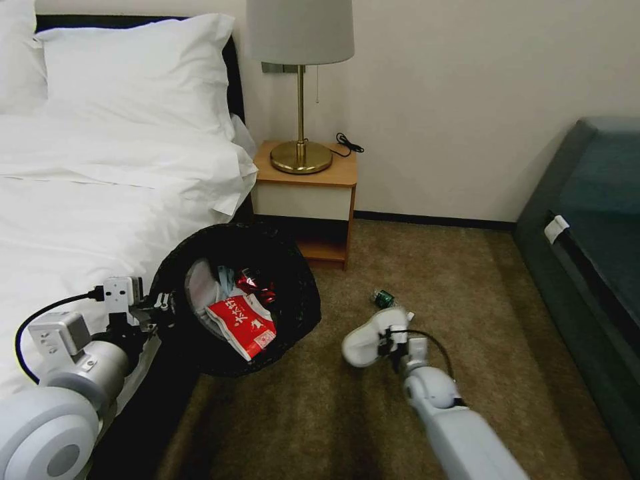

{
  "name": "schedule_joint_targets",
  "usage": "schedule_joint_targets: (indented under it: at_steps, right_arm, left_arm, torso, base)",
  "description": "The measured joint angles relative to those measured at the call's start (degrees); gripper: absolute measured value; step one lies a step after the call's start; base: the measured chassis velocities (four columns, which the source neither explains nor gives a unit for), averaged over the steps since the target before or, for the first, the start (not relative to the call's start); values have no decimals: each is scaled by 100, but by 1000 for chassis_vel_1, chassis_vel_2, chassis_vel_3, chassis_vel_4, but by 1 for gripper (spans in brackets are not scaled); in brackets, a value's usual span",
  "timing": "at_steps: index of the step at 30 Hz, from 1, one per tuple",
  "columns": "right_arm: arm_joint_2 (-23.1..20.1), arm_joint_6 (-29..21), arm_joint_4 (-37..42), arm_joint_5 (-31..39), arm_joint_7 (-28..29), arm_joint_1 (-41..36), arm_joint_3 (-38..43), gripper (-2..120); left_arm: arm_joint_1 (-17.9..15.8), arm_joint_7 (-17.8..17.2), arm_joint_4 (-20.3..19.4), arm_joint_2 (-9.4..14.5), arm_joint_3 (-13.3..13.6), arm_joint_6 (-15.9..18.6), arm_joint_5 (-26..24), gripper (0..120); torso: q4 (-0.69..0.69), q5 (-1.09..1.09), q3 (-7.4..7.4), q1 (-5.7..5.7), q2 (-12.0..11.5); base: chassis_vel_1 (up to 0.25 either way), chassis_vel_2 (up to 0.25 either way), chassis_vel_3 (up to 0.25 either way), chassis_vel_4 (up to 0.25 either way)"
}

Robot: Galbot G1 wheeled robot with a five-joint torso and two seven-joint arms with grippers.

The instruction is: Pick up the trash bin, then pick up the garbage on the floor and place it into the trash bin.

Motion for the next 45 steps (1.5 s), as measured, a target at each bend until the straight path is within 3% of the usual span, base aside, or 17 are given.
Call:
schedule_joint_targets:
  at_steps: [9,11,16,19,24,30,35,37,39,41,42,43,45]
  right_arm:
    - [-653,-135,1104,-105,69,-593,703,3]
    - [-799,39,1408,-521,13,-617,945,3]
    - [-1010,310,1813,-744,-181,-366,1112,3]
    - [-1132,357,2037,-669,-268,-273,1179,3]
    - [-1550,558,2726,160,-659,97,1176,3]
    - [-1649,598,3154,616,-1385,664,867,3]
    - [-1627,579,3319,780,-1621,1013,648,3]
    - [-1627,540,3476,883,-1688,1164,537,3]
    - [-1687,375,3830,1075,-1776,1240,358,3]
    - [-1711,348,3909,1088,-1808,1233,316,3]
    - [-1768,329,4042,1091,-1869,1181,228,3]
    - [-1768,329,4042,1091,-1869,1181,228,3]
    - [-1863,304,4258,1088,-1917,1059,59,3]
  left_arm:
    - [25,-49,0,16,-42,0,-26,1]
    - [73,-89,0,17,-33,0,-25,1]
    - [132,-171,1,18,23,0,-34,1]
    - [84,-190,1,46,84,0,-41,1]
    - [62,-186,11,169,255,0,-53,1]
    - [-47,-62,214,417,396,0,-165,1]
    - [-164,-19,322,623,514,-1,-289,1]
    - [-245,-18,352,757,630,-1,-438,1]
    - [-479,-112,427,926,1014,-1,-723,1]
    - [-556,-136,463,949,1133,-1,-742,1]
    - [-723,-196,533,961,1352,-1,-753,1]
    - [-723,-196,533,961,1352,-1,-753,1]
    - [-1009,-248,642,932,1677,-1,-759,1]
  torso:
    - [-1,-1,-1,-1,1]
    - [-1,0,-1,-1,1]
    - [4,-1,-1,-1,1]
    - [3,-2,-1,-1,1]
    - [1,-3,-1,-1,1]
    - [1,-2,0,-1,1]
    - [1,-2,0,-1,1]
    - [3,-1,0,-1,1]
    - [2,-3,0,-1,0]
    - [1,-3,0,-1,1]
    - [1,-2,0,-1,1]
    - [1,-2,0,-1,1]
    - [1,-1,0,-1,1]
  base:
    - [0,0,0,0]
    - [0,0,0,0]
    - [0,0,0,0]
    - [0,0,0,0]
    - [0,0,0,0]
    - [0,0,0,0]
    - [0,0,0,0]
    - [0,0,0,0]
    - [0,0,0,0]
    - [0,0,0,0]
    - [0,0,0,0]
    - [0,0,0,0]
    - [0,0,0,0]
